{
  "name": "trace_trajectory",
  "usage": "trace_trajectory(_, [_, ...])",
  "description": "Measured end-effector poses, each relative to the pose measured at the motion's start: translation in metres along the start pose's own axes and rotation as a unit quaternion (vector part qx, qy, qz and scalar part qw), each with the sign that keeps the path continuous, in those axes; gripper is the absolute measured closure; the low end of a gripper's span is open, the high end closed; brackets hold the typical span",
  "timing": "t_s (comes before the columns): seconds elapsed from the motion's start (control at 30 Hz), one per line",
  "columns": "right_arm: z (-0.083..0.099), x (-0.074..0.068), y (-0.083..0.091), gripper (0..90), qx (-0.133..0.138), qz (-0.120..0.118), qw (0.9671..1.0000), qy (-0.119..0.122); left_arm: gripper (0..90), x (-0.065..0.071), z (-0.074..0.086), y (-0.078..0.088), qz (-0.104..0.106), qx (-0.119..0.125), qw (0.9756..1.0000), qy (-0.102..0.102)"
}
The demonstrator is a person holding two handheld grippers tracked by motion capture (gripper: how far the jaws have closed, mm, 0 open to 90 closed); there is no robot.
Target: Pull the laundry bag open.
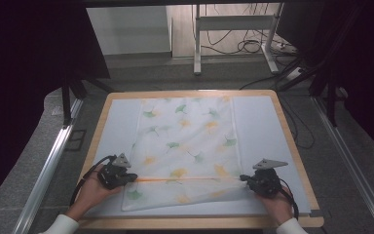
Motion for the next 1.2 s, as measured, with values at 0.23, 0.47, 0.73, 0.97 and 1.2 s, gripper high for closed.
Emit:
trace_trajectory(0.23, [0.0, 0.0, 0.0, 90.0, 0.0, 0.0, 1.0, 0.0, 90.0, -0.002, 0.005, 0.002, -0.001, -0.001, 1.0, 0.004])
trace_trajectory(0.47, [0.0, 0.0, 0.0, 90.0, 0.0, 0.0, 1.0, 0.0, 90.0, -0.004, 0.009, 0.003, 0.002, 0.0, 1.0, 0.007])
trace_trajectory(0.73, [0.0, 0.0, 0.0, 90.0, 0.0, 0.0, 1.0, 0.002, 90.0, -0.004, 0.01, 0.004, 0.006, 0.0, 0.9999, 0.009])
trace_trajectory(0.97, [0.0, 0.0, 0.0, 90.0, -0.001, 0.0, 1.0, 0.004, 90.0, -0.003, 0.011, 0.004, 0.005, 0.001, 1.0, 0.008])
trace_trajectory(1.2, [0.0, 0.0, 0.0, 90.0, -0.001, 0.001, 1.0, 0.005, 90.0, -0.004, 0.012, 0.005, 0.008, 0.001, 0.9999, 0.008])
Point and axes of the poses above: each handheld gripper's, and its own axes: y roughly backward along the jaws, z roughly out of its underside, x roughly to its right, the point moved 4 cm from there along -y, roughly forward along the jaws, and after that the axes turned 13 degrees about -x, right-handed, at the moved point
